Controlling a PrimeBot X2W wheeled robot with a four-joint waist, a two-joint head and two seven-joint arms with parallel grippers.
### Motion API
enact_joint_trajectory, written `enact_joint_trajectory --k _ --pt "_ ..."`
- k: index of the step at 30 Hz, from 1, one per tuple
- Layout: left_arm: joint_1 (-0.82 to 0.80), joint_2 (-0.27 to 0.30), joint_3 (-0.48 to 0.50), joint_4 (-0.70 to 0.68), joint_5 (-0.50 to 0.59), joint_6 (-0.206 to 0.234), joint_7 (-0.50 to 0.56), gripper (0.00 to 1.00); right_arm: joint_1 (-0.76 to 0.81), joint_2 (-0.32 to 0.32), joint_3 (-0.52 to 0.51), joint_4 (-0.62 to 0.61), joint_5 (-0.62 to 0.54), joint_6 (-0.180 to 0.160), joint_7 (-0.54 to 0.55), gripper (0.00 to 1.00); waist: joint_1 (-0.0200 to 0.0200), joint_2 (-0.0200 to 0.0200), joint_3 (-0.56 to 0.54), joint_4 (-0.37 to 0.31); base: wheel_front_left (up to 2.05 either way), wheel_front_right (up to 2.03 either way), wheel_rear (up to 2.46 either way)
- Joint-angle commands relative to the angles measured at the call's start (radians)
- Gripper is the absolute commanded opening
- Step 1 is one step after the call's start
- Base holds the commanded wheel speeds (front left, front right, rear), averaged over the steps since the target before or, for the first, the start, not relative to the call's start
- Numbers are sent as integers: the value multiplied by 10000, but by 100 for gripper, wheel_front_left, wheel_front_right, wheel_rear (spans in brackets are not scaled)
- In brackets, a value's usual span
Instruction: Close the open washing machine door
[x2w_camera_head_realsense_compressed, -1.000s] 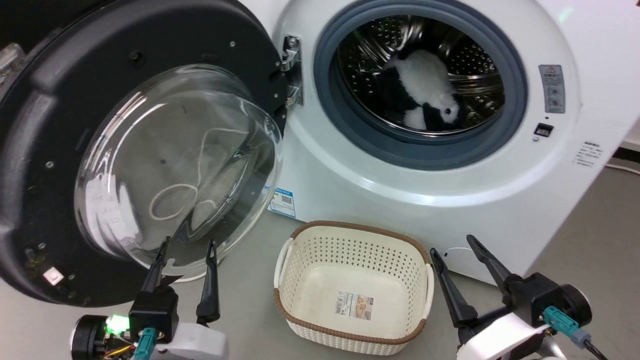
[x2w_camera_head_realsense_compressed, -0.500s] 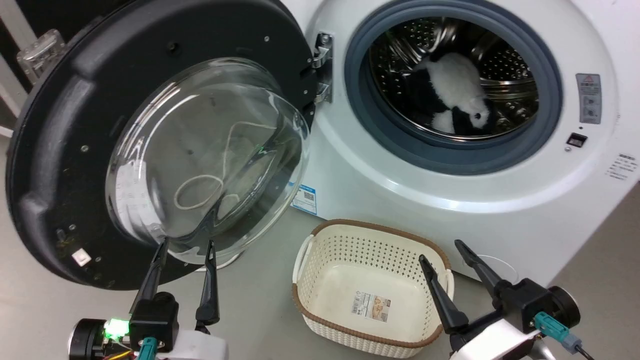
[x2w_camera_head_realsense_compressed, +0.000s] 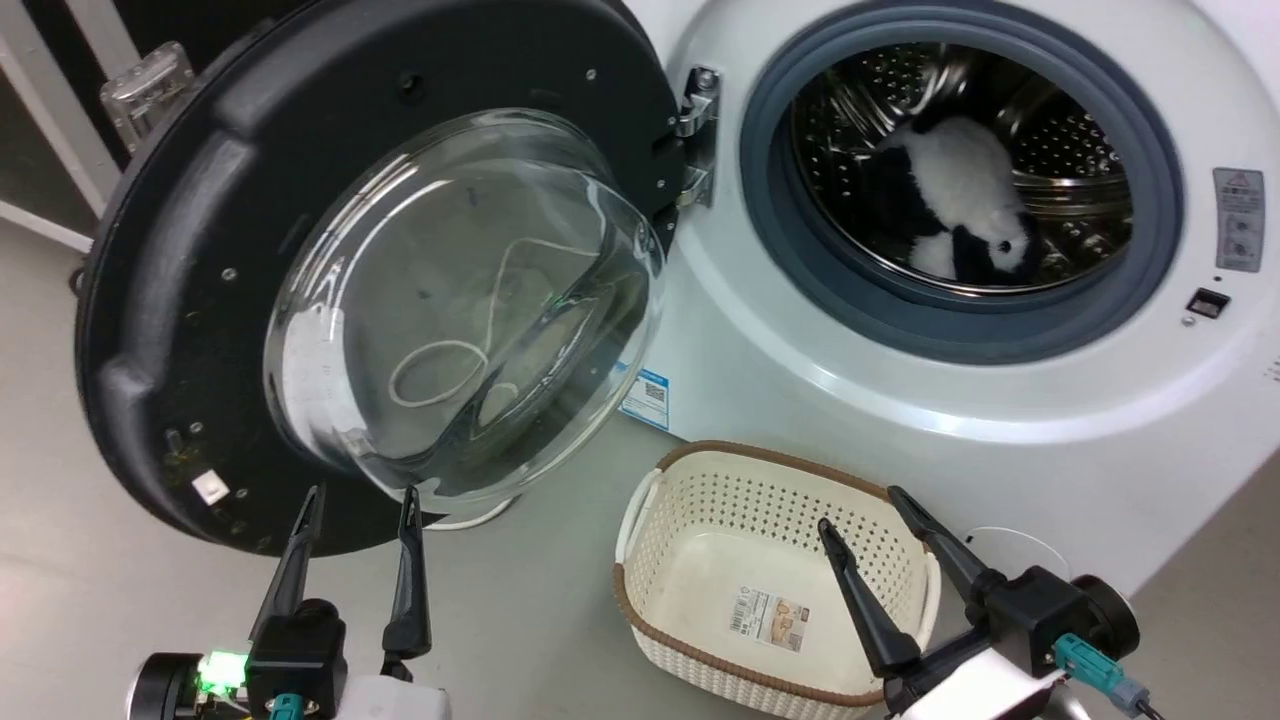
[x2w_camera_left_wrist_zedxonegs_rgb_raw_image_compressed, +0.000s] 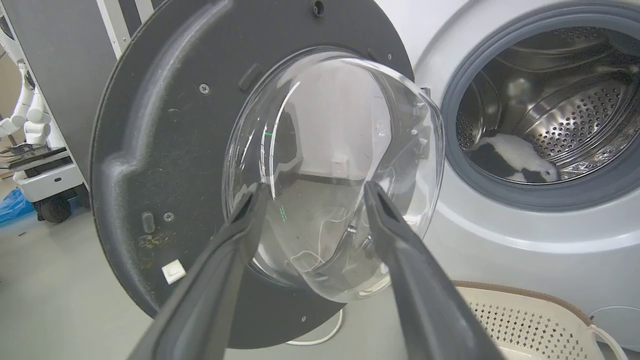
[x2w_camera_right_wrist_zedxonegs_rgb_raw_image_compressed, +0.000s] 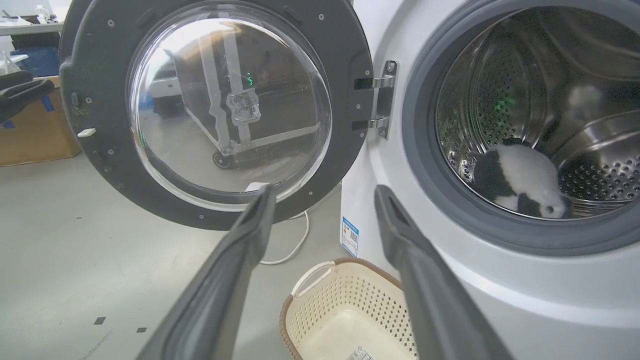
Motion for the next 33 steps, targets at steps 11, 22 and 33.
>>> enact_joint_trajectory --k 11,22,33 --pt "-96 -128 926 -987 -1236 -221 -322 0 219 -48 -97 -26 9 7 -303 100 -1 0 124 558 0 0 0" --pt "-3888 1566 4227 842 -6166 -1387 1550 0 290 -393 -334 -485 -219 7 -561 100 -1 0 1368 532 0 0 0" --pt "-6934 2770 6269 4554 -10511 -103 5775 0 -31 -752 -219 -490 -45 8 -711 100 -1 0 2108 31 0 0 0"
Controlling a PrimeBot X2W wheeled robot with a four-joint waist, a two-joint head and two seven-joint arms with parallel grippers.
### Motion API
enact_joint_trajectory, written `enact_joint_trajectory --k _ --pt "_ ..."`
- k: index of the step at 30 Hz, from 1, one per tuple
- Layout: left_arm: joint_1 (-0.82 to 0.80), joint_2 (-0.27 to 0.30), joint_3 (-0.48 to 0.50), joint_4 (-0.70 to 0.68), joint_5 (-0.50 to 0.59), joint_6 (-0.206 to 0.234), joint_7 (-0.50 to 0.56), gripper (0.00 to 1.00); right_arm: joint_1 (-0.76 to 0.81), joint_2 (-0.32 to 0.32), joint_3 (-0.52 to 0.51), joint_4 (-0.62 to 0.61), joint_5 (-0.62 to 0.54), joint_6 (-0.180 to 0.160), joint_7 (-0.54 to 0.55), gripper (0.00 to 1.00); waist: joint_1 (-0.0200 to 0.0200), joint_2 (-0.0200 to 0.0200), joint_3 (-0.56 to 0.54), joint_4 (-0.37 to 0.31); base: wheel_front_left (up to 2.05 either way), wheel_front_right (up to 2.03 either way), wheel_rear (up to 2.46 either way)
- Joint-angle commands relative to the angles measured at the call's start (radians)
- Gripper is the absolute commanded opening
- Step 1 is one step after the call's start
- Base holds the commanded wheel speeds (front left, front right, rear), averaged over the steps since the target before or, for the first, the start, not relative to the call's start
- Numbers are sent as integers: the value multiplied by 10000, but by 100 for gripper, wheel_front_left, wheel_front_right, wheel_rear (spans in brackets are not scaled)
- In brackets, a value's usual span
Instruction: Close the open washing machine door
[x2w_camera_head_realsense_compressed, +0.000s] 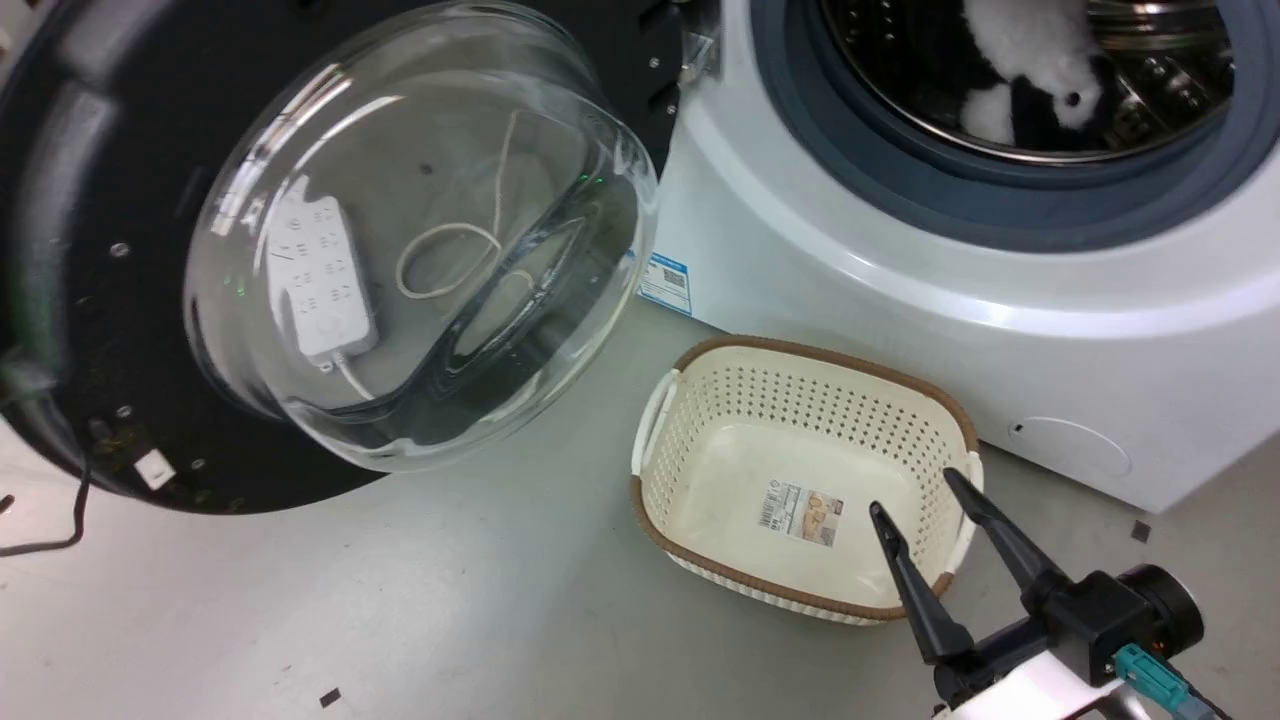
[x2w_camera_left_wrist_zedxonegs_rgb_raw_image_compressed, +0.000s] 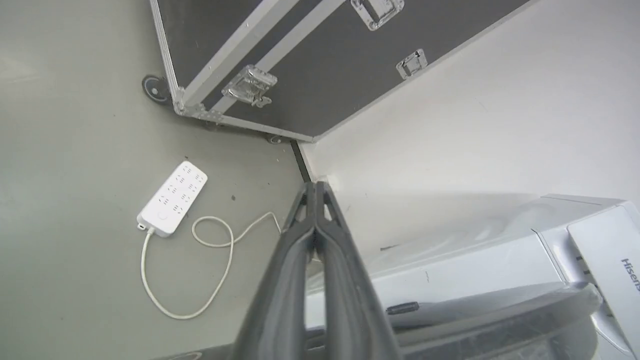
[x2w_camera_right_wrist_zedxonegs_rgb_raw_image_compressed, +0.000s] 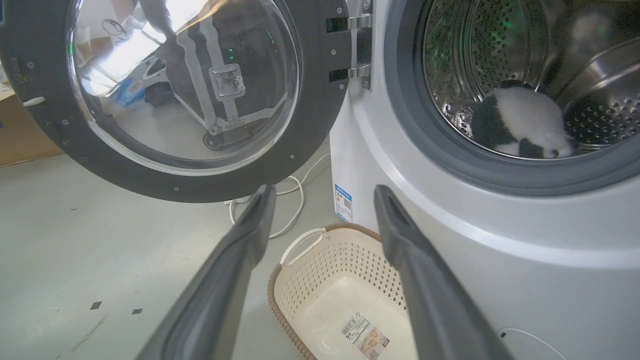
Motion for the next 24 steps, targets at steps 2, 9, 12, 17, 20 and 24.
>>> enact_joint_trajectory --k 2,9,12,17,20,24 --pt "-143 54 -1 177 -442 8 715 0 -197 -41 6 9 88 8 -75 100 -1 0 53 -126 0 0 0" --pt "708 48 -481 -393 -1406 -560 3054 0 -161 124 -97 164 141 8 -83 100 -1 0 -257 -245 0 0 0" --pt "1309 -89 -590 -931 -1755 -661 3798 0 -116 209 -129 261 156 8 -85 100 -1 0 -534 -261 0 0 0" --pt "2496 -616 -757 -2131 -2533 -741 5012 0 32 428 -303 323 157 8 -87 100 -1 0 -1135 -280 0 0 0" --pt "3400 -1095 -991 -3006 -2872 -668 5604 0 147 554 -426 340 108 8 -88 100 -1 0 -1524 -357 0 0 0" --pt "5111 -2226 -1642 -4564 -3142 -506 6128 0 362 732 -960 265 -70 8 -88 100 -1 0 -2037 -623 0 0 0"
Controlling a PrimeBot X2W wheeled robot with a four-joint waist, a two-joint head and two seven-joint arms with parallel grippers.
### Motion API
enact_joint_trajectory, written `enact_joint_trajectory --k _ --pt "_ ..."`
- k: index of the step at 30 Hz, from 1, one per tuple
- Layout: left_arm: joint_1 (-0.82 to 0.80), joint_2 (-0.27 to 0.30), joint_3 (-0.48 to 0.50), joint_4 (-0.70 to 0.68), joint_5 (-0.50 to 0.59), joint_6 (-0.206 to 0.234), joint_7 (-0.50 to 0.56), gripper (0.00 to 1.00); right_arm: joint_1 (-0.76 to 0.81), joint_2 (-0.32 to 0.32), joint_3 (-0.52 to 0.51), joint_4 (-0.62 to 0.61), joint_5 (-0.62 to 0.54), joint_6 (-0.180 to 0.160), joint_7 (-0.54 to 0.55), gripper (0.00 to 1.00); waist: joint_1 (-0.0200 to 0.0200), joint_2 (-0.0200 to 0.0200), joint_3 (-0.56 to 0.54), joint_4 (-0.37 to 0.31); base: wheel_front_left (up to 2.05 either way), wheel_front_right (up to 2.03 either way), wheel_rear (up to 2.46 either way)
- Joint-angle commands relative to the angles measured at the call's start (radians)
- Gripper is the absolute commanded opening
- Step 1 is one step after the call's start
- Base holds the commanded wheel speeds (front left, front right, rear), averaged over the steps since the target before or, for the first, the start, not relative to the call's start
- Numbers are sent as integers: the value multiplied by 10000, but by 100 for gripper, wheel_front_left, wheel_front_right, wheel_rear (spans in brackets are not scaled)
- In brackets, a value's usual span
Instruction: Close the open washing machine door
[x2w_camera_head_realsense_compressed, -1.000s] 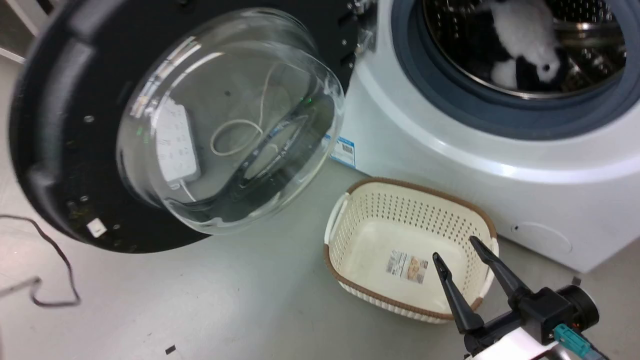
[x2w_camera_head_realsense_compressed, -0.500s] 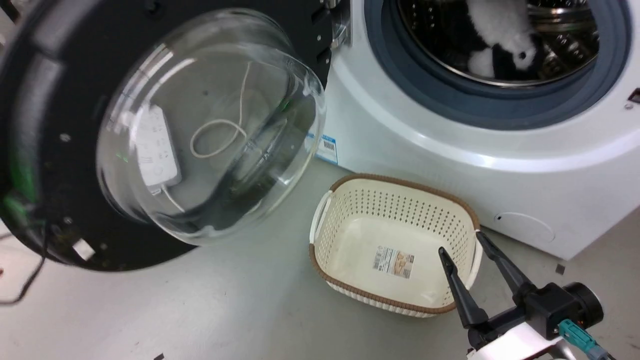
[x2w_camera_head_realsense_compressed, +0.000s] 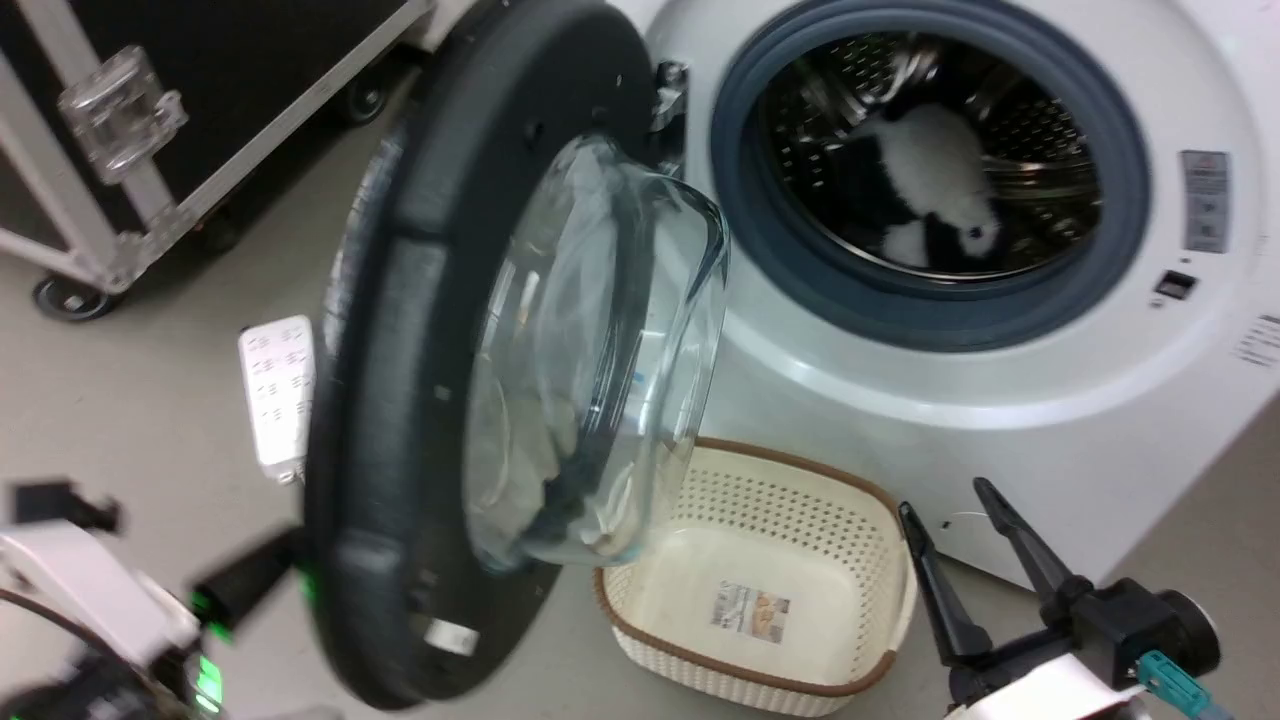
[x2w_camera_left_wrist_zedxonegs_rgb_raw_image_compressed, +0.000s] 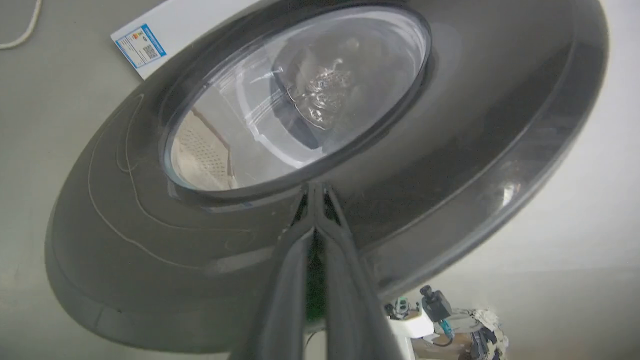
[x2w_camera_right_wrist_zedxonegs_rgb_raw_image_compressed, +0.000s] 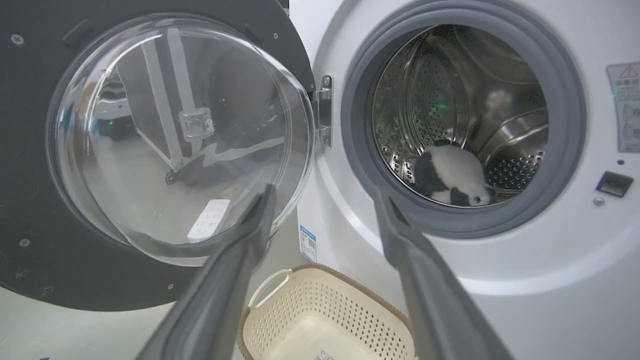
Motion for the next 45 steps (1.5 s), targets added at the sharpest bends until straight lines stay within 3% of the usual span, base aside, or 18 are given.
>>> enact_joint_trajectory --k 1,7,12,21,30,34,37,41,42,43,44,45 --pt "338 -283 -212 -257 -65 17 87 0 151 46 -115 -31 -87 8 -42 100 2 1 -167 -226 0 0 0" --pt "1520 -1430 -1358 -1123 -123 27 -260 0 167 83 -535 -123 -272 8 -43 100 2 1 -162 -955 0 0 0" --pt "1968 -1644 -2840 -1173 -610 -22 -1208 0 58 9 -716 -270 -398 8 29 100 2 1 172 -1834 0 0 0" --pt "878 -1655 -5487 253 -2352 -656 -4589 0 -220 -60 -952 -506 -409 8 190 100 2 1 1132 -3797 0 0 0" --pt "-2245 -1657 -7237 2672 -4382 -1356 -8342 0 -429 22 -1074 -334 -302 8 94 100 2 1 1773 -5289 0 0 0" --pt "-3710 -1657 -7868 3773 -5409 -1787 -9988 0 -515 102 -1006 -189 -278 8 44 100 2 1 1736 -5619 0 0 0" --pt "-4326 -1657 -8278 4423 -5652 -2065 -10630 0 -507 159 -1030 -119 -252 8 14 100 2 1 1613 -5618 0 0 0" --pt "-4351 -1650 -8499 4917 -5496 -2275 -10863 0 -343 184 -1055 -113 -173 8 -15 100 2 1 1319 -5244 0 0 0" --pt "-3958 -1284 -8651 4916 -4686 -2329 -11055 0 -162 122 -1020 -136 -123 8 -27 100 2 1 996 -4831 0 0 0" --pt "-3786 -1082 -8741 4735 -4247 -2333 -11197 26 -93 97 -1021 -165 -107 8 -30 100 2 1 878 -4662 0 0 0" --pt "-3569 -856 -8814 4488 -3793 -2336 -11388 75 -24 71 -1014 -199 -100 8 -32 100 2 1 774 -4509 0 0 0" --pt "-3321 -613 -8876 4239 -3322 -2337 -11639 100 54 43 -1017 -238 -92 8 -33 100 2 1 654 -4330 0 0 0"
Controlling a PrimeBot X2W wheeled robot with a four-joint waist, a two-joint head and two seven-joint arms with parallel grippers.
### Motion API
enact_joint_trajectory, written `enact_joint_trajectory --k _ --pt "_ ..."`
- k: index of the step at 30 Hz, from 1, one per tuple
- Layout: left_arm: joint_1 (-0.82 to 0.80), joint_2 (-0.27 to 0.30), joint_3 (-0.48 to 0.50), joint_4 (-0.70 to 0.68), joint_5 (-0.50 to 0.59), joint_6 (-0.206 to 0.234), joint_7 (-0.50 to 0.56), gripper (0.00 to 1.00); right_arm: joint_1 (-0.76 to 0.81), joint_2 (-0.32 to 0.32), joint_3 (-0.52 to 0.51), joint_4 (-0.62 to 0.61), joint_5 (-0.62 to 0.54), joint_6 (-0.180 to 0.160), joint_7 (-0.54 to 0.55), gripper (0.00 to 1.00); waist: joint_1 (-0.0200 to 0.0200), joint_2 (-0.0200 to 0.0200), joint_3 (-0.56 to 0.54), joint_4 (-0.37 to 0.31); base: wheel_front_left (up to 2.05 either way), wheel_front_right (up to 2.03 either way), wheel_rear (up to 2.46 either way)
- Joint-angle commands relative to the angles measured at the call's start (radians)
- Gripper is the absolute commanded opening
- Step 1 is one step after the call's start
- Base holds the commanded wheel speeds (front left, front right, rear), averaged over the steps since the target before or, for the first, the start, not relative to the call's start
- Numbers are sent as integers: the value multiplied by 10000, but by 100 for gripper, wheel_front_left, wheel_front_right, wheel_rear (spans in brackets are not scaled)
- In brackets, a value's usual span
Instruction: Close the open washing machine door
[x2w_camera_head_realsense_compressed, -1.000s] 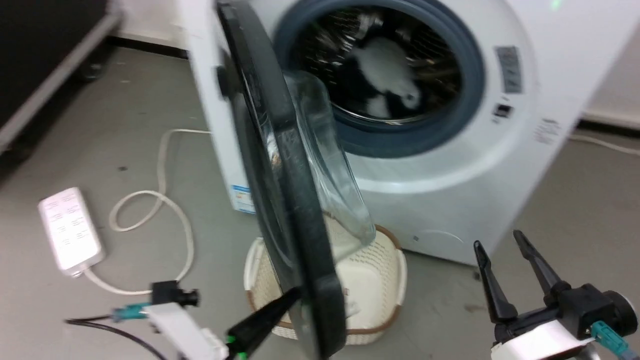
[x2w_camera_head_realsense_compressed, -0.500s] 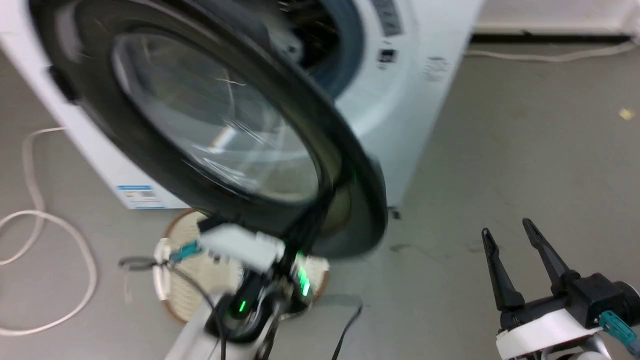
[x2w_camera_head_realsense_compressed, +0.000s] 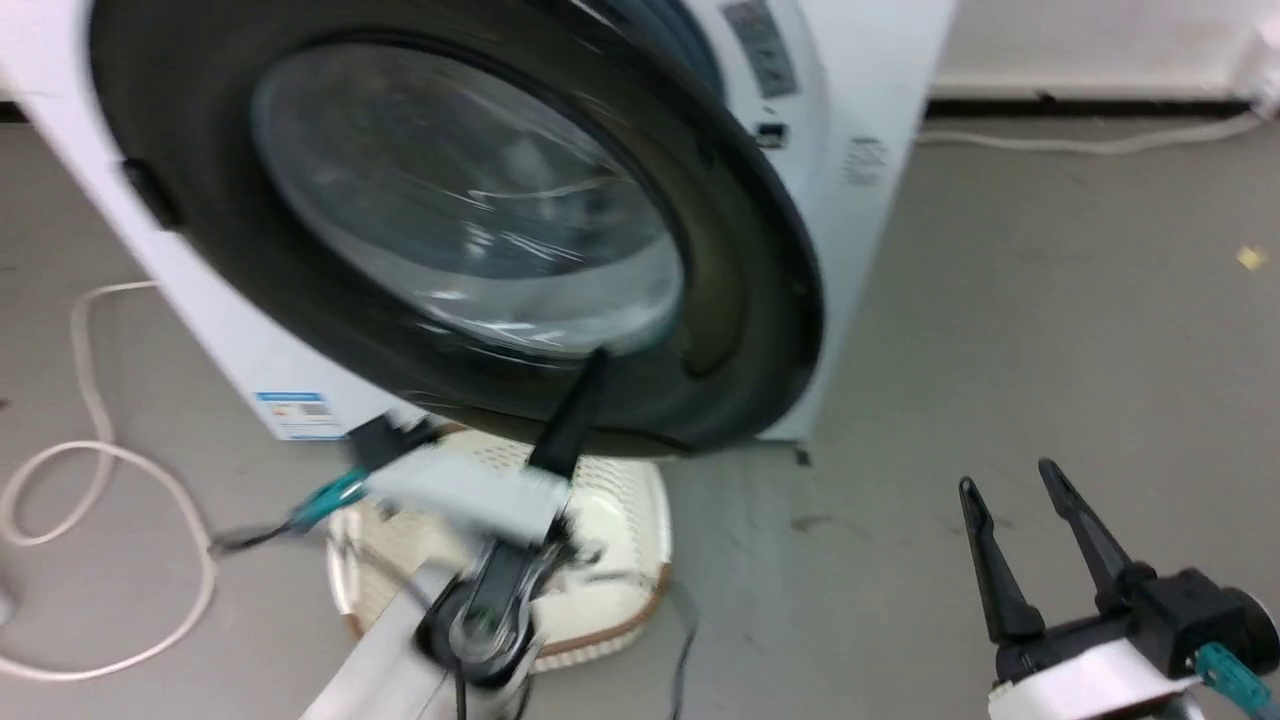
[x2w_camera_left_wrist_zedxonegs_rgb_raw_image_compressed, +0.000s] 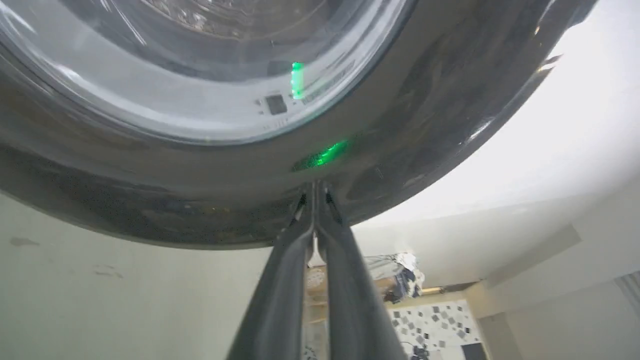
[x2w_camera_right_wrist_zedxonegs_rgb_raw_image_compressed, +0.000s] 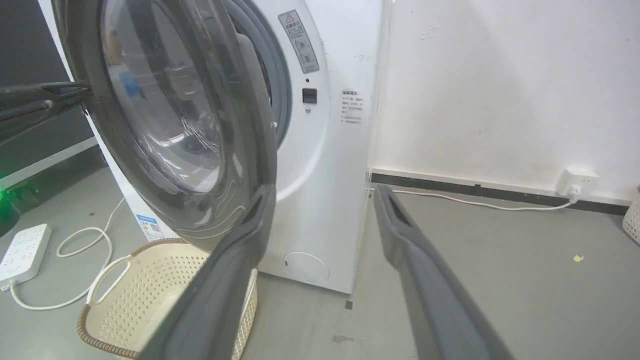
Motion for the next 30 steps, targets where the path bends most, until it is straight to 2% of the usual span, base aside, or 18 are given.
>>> enact_joint_trajectory --k 1,3,6,9,10,11,16,17,18,19,24,30 --pt "555 527 -104 -411 857 -41 -462 100 219 -77 35 -103 58 8 -60 100 0 -1 -522 649 0 0 0" --pt "1041 1222 -243 -816 2203 -42 -924 100 378 -148 59 -194 71 8 -62 100 0 -1 -738 971 0 0 0" --pt "1701 2148 86 -998 5014 88 -1191 100 627 -244 87 -297 102 8 -63 100 0 -1 -1072 1442 0 0 0" --pt "2586 2132 1434 -1742 7848 698 -1203 100 849 -256 132 -425 128 8 -64 100 0 -1 -1229 1802 0 0 0" --pt "3475 2081 2092 -2656 10725 1180 -1206 100 972 -244 255 -494 135 8 -65 100 0 -1 -1307 2031 0 0 0" --pt "4241 1922 2277 -3215 12824 1776 -1207 100 1065 -189 336 -500 171 8 -65 100 0 -1 -1347 2194 0 0 0" --pt "5011 1668 2276 -3561 14563 2106 -1208 100 1173 -125 490 -447 204 8 -65 100 0 -1 -1298 2330 0 0 0" --pt "5082 1671 2259 -3589 14845 2135 -1208 100 1196 -116 536 -411 217 8 -45 81 0 -1 -1261 2350 0 0 0" --pt "5127 1691 2215 -3590 15118 2146 -1208 100 1195 -120 575 -391 209 8 -30 25 0 -1 -1188 2365 0 0 0" --pt "5147 1689 2188 -3583 15335 2164 -1208 100 1165 -133 614 -389 192 8 -26 0 0 -1 -1091 2370 0 0 0" --pt "5001 1470 2282 -3562 15870 2301 -1208 100 579 -495 1102 -495 207 8 78 0 0 -1 -383 2483 0 0 0" --pt "4572 1046 2407 -3473 16129 2345 -1209 100 -1190 -1673 2202 -564 681 8 722 0 0 -1 629 2782 0 0 0"
